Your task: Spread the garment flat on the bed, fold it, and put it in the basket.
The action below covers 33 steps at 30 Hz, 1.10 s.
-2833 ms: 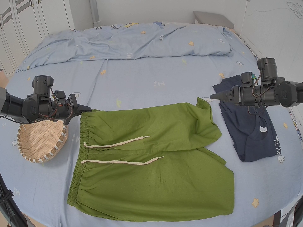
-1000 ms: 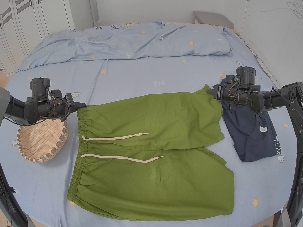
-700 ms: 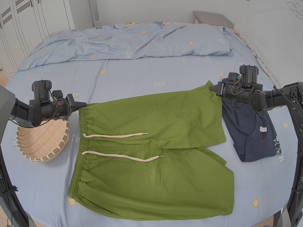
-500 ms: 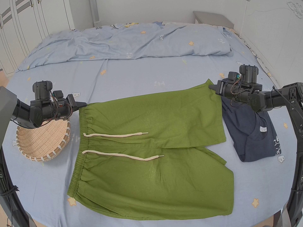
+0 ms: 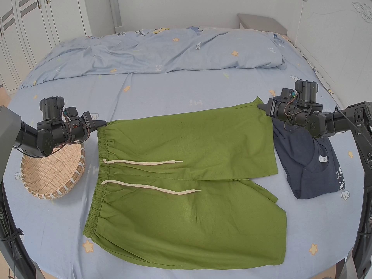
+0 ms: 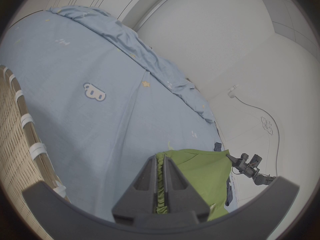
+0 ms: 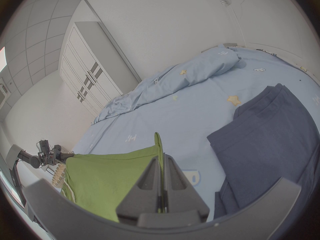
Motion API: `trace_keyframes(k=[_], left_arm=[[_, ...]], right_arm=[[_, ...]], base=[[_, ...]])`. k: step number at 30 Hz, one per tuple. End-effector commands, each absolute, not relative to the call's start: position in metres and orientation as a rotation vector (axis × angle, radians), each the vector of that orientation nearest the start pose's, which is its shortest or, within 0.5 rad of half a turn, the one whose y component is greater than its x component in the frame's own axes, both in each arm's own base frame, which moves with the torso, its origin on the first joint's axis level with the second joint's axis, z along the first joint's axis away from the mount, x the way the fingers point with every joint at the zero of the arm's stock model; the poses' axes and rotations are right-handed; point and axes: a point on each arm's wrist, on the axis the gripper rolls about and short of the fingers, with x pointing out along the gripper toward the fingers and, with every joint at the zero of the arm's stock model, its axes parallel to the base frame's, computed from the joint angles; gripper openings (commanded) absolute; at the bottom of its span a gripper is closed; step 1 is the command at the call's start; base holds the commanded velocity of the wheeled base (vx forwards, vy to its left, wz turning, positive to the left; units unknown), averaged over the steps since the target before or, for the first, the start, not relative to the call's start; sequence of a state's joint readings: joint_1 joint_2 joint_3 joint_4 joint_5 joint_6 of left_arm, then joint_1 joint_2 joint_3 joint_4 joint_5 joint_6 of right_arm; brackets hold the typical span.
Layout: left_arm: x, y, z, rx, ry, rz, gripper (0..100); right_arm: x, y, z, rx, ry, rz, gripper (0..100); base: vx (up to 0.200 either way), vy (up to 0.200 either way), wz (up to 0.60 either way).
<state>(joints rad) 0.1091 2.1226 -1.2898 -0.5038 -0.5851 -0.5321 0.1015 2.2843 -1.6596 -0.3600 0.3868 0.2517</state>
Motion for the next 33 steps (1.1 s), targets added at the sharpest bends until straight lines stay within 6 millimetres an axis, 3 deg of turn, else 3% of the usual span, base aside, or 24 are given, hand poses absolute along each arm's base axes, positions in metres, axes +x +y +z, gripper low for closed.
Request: trace_keyframes(k=[1,12,13,20,26,28,33], left_arm=[[0.422,0.034,0.147,-0.627,0.424,-0.370,0],[0.425,0.033,0.143,-0.628,0.430,-0.368,0],[0.425,0.033,0.143,-0.628,0.430,-0.368,100],[0.423,0.031,0.149,-0.618,0.394,-0.380,100],[0.414,0.023,0.171,-0.625,0.342,-0.392,100],[0.404,0.009,0.185,-0.652,0.331,-0.413,100],[0.388,-0.025,0.187,-0.658,0.378,-0.488,100]], right_arm=[[0.476,0.056,0.163,0.292,0.306,0.445,0],[0.478,0.058,0.159,0.316,0.308,0.445,0],[0.478,0.058,0.158,0.316,0.309,0.444,100],[0.478,0.060,0.156,0.315,0.313,0.447,100],[0.474,0.057,0.164,0.317,0.300,0.444,100],[0.463,0.055,0.173,0.320,0.299,0.439,100],[0.427,0.042,0.176,0.347,0.366,0.412,100]], base=[[0.000,0.000,0.00],[0.000,0.000,0.00],[0.000,0.000,0.00],[0.000,0.000,0.00],[0.000,0.000,0.00],[0.000,0.000,0.00],[0.000,0.000,0.00]])
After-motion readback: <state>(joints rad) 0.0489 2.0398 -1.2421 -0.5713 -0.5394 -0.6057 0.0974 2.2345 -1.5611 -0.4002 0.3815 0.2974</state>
